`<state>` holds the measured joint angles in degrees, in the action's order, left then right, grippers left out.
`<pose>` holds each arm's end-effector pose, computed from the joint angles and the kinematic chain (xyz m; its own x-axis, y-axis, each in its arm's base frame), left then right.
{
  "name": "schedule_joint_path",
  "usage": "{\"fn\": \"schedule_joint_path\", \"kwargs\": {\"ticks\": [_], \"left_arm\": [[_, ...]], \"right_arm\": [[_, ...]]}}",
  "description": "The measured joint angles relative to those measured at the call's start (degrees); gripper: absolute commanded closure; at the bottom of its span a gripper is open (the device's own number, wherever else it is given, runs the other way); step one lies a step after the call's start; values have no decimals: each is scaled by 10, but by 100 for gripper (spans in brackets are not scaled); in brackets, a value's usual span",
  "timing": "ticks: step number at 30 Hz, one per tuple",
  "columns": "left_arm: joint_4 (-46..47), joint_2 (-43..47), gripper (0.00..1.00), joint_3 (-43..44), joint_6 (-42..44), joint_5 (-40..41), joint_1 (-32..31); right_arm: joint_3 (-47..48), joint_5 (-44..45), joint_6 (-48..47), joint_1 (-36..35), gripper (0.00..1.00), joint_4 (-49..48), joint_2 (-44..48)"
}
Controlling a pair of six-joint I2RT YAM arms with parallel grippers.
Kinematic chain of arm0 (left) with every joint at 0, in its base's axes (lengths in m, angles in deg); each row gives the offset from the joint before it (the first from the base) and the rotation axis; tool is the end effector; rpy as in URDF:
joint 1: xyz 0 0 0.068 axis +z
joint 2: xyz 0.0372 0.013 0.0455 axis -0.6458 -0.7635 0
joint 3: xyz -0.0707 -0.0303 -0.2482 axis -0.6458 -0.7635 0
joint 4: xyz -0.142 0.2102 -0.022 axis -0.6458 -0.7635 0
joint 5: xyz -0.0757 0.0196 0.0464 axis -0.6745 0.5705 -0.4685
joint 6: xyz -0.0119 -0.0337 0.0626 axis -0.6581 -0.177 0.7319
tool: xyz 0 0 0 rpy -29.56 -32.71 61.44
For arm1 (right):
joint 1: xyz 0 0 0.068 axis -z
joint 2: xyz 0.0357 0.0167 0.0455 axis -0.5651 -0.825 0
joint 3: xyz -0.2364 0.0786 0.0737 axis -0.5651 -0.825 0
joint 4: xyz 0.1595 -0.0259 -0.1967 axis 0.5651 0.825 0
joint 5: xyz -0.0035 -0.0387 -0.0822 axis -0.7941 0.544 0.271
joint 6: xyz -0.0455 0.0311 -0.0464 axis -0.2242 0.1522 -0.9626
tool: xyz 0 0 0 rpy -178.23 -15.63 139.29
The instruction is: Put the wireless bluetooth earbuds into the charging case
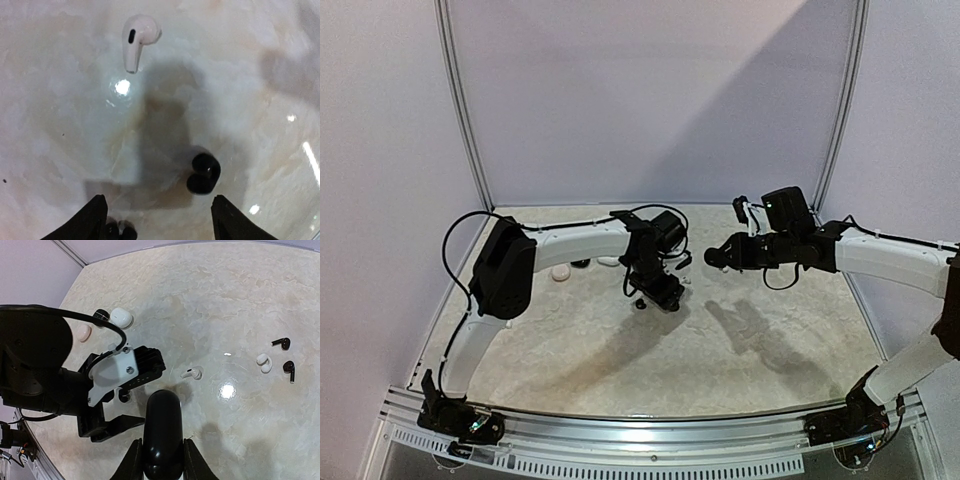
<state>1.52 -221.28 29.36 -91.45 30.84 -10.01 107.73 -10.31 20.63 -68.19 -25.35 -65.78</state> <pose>0.3129 -0.3813 0.1211 -0.7045 0.6468 -0.2920 0.6938 0.7143 -0.0918 0.2710 0.1941 0.2312 -0.7594 0.0239 -0.6502 -0.3602 0.8168 0.4507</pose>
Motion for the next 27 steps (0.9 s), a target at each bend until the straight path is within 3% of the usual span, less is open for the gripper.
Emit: {"fn": "schedule_joint_path", "kwargs": {"ticks": [9,12,16,27], "left_arm": [[4,85,38,-92,30,-9,39],[12,90,45,-111,40,-12,48],[18,85,57,-115,50,-4,48],[26,51,69,-92,54,-18,48]], "right_arm": [[0,-10,0,0,100,-6,-6],[0,-11,1,0,100,-9,-14],[0,-16,2,0,100,-13,-21],[-8,-21,2,0,100,-12,-21]]}}
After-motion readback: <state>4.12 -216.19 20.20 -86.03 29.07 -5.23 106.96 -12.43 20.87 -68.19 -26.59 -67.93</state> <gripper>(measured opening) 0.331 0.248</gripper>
